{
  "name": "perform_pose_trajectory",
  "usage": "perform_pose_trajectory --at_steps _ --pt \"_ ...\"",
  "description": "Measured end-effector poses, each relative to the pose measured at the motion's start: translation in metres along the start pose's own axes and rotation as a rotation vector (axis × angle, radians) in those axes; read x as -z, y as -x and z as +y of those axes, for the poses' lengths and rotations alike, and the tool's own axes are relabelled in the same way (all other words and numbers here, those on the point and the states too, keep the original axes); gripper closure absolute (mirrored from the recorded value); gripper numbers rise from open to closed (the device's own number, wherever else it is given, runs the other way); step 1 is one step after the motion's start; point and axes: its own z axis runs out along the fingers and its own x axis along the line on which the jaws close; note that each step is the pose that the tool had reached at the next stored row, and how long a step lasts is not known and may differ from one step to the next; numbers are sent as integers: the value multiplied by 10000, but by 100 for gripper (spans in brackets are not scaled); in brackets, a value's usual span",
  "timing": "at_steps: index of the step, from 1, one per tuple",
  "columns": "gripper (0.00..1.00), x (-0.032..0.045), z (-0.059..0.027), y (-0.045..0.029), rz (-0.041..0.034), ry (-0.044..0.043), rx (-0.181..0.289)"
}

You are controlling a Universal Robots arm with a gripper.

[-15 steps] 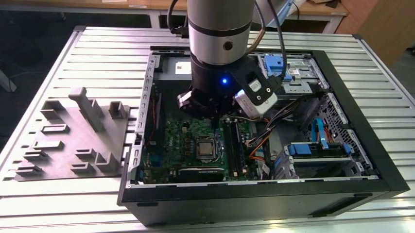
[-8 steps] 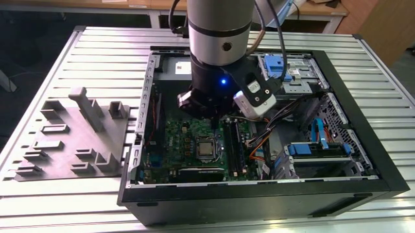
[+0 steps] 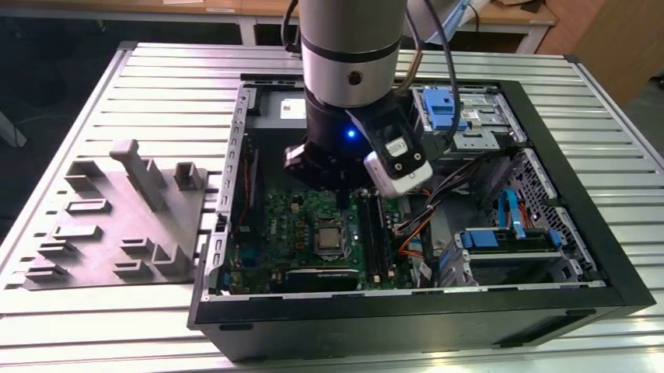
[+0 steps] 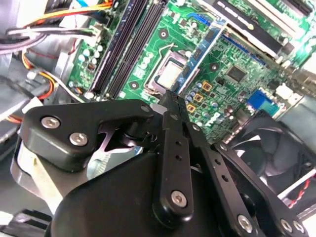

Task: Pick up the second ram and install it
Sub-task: 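Insert the second ram into the second slot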

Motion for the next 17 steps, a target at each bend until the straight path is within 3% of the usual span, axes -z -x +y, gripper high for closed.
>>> perform_pose_trajectory --at_steps 4,11,17 --pt "89 -6 0 2 -1 0 -37" --pt "89 -29 1 18 -12 35 629" --pt "89 -58 1 144 -11 33 591"
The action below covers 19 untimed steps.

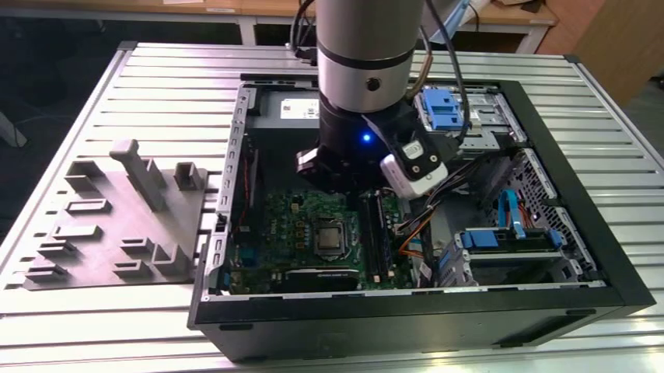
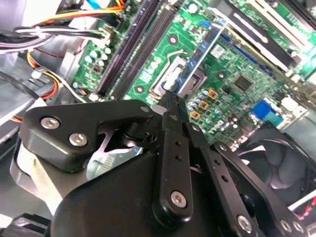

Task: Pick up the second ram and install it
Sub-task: 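Insert the second ram into the second slot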

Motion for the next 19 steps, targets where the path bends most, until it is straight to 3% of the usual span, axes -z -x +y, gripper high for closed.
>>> perform_pose_trajectory --at_steps 9,19 --pt "89 -38 -11 212 0 0 -19" --pt "89 -52 -12 234 1 -5 -116"
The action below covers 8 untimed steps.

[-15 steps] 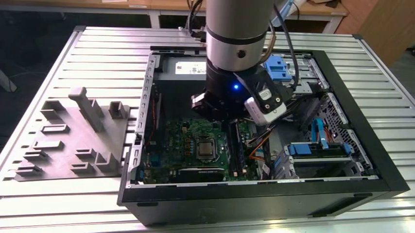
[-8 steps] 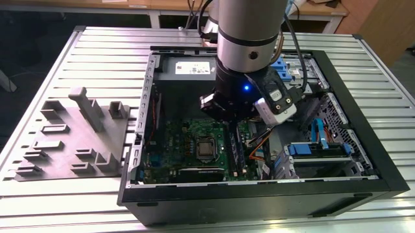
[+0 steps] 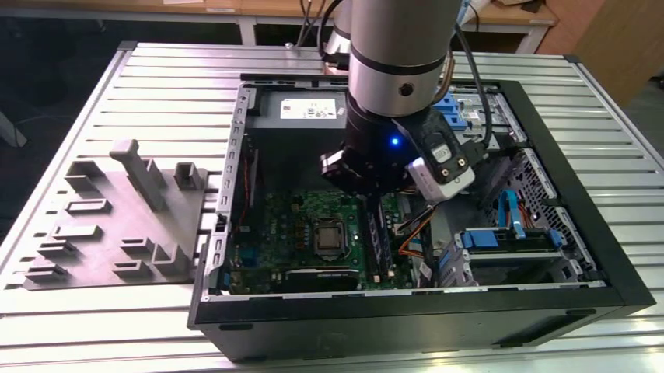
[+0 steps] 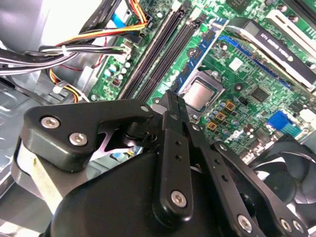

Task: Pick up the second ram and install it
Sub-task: 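Insert the second ram into the second slot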

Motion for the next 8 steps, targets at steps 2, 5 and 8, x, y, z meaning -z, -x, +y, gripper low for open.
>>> perform_pose_trajectory --at_steps 2,5,8 --pt "89 -5 0 0 0 -1 -20" --pt "89 -5 0 0 0 -1 -22" --pt "89 -6 0 0 0 -1 -22"
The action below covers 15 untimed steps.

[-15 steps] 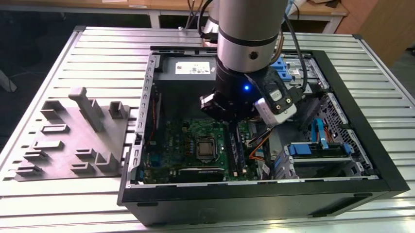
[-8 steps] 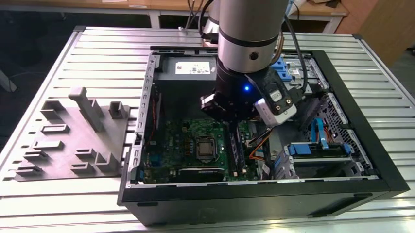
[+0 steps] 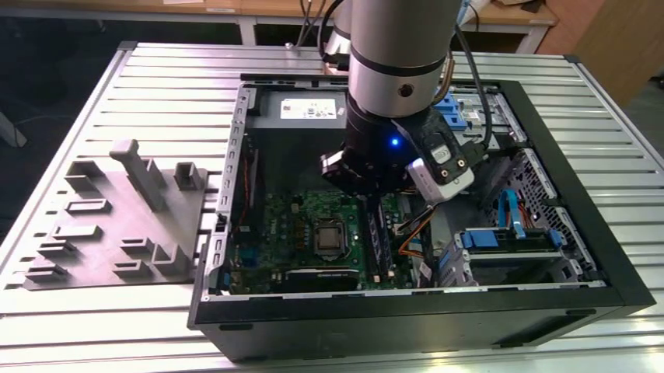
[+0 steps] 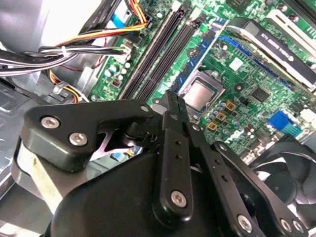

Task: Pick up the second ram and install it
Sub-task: 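Insert the second ram into the second slot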

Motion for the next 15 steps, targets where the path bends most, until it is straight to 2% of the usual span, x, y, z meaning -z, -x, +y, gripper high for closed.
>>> perform_pose_trajectory --at_steps 7,15 --pt "89 -4 0 2 -1 -1 -17" --pt "89 -50 -1 2 1 -35 -695"
